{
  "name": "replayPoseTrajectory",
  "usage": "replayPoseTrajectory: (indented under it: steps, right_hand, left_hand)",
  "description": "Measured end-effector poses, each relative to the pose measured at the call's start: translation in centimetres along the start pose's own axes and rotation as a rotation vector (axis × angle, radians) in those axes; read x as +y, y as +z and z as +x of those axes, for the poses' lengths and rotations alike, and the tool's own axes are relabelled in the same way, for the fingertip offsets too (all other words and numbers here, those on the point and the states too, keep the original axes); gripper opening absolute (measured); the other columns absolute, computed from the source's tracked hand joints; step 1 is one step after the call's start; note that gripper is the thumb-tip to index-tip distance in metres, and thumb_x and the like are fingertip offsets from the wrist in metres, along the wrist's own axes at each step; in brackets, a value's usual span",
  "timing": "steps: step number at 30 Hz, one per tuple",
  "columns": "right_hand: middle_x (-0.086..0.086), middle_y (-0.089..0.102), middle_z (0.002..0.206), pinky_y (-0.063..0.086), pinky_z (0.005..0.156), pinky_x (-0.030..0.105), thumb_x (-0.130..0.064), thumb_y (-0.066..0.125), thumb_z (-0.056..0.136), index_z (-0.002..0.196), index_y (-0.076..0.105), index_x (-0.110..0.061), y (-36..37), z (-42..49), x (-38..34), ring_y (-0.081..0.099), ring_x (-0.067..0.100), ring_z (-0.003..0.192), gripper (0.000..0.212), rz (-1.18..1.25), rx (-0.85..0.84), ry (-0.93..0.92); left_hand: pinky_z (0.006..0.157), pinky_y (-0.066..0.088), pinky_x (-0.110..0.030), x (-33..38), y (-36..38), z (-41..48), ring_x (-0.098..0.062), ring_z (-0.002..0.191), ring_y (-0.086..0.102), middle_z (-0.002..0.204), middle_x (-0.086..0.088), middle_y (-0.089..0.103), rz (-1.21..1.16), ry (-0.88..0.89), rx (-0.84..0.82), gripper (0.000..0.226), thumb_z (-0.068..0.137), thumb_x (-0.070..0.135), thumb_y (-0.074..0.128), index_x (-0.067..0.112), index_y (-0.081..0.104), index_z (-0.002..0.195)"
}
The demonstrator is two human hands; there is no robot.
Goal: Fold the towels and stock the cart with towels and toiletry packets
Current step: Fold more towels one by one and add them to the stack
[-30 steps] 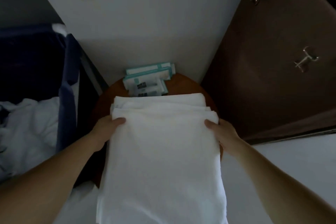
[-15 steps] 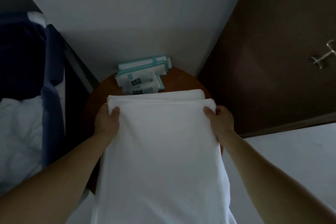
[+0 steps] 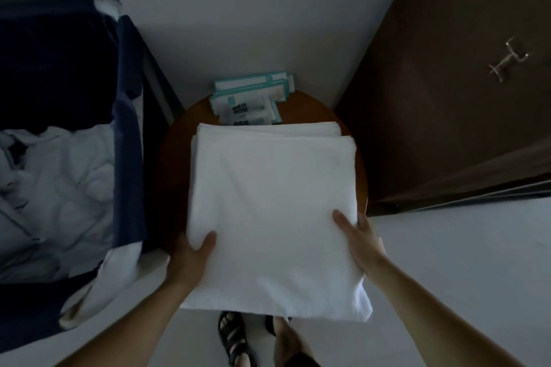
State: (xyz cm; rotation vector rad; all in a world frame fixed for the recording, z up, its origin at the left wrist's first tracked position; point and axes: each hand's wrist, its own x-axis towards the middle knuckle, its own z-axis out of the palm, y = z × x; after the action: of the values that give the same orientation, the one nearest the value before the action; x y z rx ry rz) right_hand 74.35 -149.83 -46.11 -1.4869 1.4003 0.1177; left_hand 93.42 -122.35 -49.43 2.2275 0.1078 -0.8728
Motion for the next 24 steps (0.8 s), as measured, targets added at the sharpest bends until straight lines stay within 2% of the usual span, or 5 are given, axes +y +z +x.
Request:
replayPoseTrajectory:
  steps: [11,15,17,20,24]
  right_hand:
    - [0.002,0.049,0.123,0.044,0.070,0.035,-0.077,0.060,0.076,0.131,0.041,-0.021,2.0,-4.7,2.5,0.055,0.025,0.093,0.081,-0.186,0.106,0.052]
    - [0.001,0.036,0.113,0.046,0.081,0.043,-0.078,0.060,0.073,0.128,0.040,-0.017,2.4,-5.9,3.0,0.051,0.030,0.094,0.085,-0.322,0.158,0.110]
    - [0.001,0.034,0.112,0.046,0.083,0.043,-0.078,0.061,0.072,0.127,0.040,-0.015,2.5,-6.4,3.1,0.050,0.030,0.094,0.086,-0.331,0.201,0.099]
    - [0.003,0.047,0.113,0.044,0.078,0.039,-0.079,0.063,0.071,0.129,0.040,-0.014,2.5,-6.6,2.9,0.051,0.027,0.093,0.090,-0.287,0.211,0.108]
    - [-0.002,0.059,0.103,0.047,0.080,0.041,-0.069,0.073,0.069,0.126,0.048,-0.017,1.9,-6.3,2.4,0.058,0.024,0.094,0.081,0.039,0.110,0.133]
  left_hand:
    - [0.087,0.045,-0.034,-0.6,-2.6,-1.1,-0.038,0.121,0.054,0.141,-0.020,0.051,0.404,-0.105,-0.033,0.087,0.087,0.063,0.060,0.000,0.042,0.143]
    - [0.053,0.045,-0.027,-0.4,-3.1,-1.3,-0.029,0.091,0.060,0.128,-0.017,0.060,0.383,-0.077,-0.115,0.080,0.085,0.060,0.065,-0.001,0.050,0.135]
    - [0.056,0.046,-0.026,-0.8,-3.1,-1.4,-0.027,0.094,0.058,0.132,-0.015,0.059,0.287,-0.072,-0.145,0.083,0.083,0.060,0.068,0.001,0.047,0.139]
    - [0.085,0.050,-0.032,-0.8,-3.1,-1.2,-0.029,0.109,0.058,0.138,-0.013,0.055,0.048,-0.144,-0.188,0.095,0.078,0.063,0.072,0.003,0.042,0.144]
    - [0.085,0.046,-0.037,-0.7,-3.1,-0.5,-0.027,0.096,0.060,0.126,-0.011,0.060,-0.145,-0.155,-0.192,0.079,0.080,0.052,0.076,0.004,0.050,0.137]
